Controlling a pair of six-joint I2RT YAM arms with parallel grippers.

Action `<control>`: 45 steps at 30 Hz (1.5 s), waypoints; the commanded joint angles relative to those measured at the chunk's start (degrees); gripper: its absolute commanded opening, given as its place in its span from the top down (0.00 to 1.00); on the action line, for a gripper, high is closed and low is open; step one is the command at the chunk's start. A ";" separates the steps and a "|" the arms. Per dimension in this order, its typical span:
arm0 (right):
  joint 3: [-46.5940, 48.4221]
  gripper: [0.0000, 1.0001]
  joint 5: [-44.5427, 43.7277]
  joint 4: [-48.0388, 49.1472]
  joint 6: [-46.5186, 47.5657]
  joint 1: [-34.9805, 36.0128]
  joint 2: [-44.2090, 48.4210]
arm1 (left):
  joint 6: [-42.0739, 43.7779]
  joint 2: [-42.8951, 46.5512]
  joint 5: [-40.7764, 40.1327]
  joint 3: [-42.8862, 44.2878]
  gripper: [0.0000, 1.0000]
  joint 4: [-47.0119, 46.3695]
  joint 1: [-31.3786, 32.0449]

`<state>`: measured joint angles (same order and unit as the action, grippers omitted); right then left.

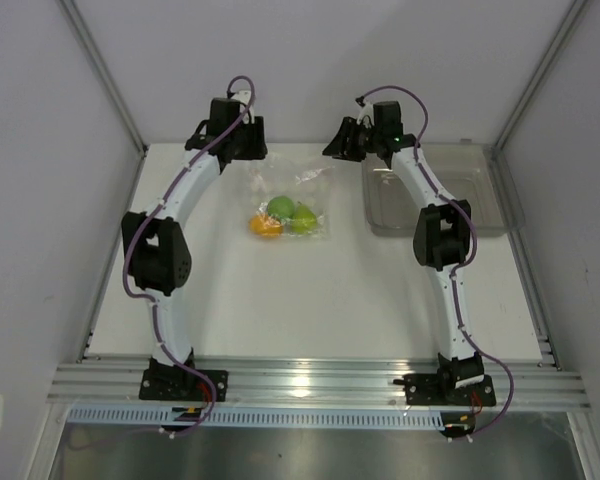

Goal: Place the food in the zip-top bag and seal the zipper
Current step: Place the zipper food storage bag at the center of the board, then reset both arms

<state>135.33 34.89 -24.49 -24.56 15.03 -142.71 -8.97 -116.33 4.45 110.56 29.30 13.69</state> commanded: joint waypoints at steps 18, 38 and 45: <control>-3.99 0.13 -17.39 -4.51 7.68 1.76 11.57 | -2.19 25.80 -6.30 -26.09 0.44 -19.19 4.32; -68.51 0.01 -42.62 -10.47 2.24 5.45 68.17 | -15.63 61.46 8.99 -60.80 0.00 -22.88 8.10; -76.60 0.01 -44.47 -16.02 -2.25 7.38 81.79 | -21.95 69.91 16.02 -69.24 0.00 -25.51 8.19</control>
<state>60.62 -6.44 -38.09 -23.73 21.71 -66.15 -25.87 -49.19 15.40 44.42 7.29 21.54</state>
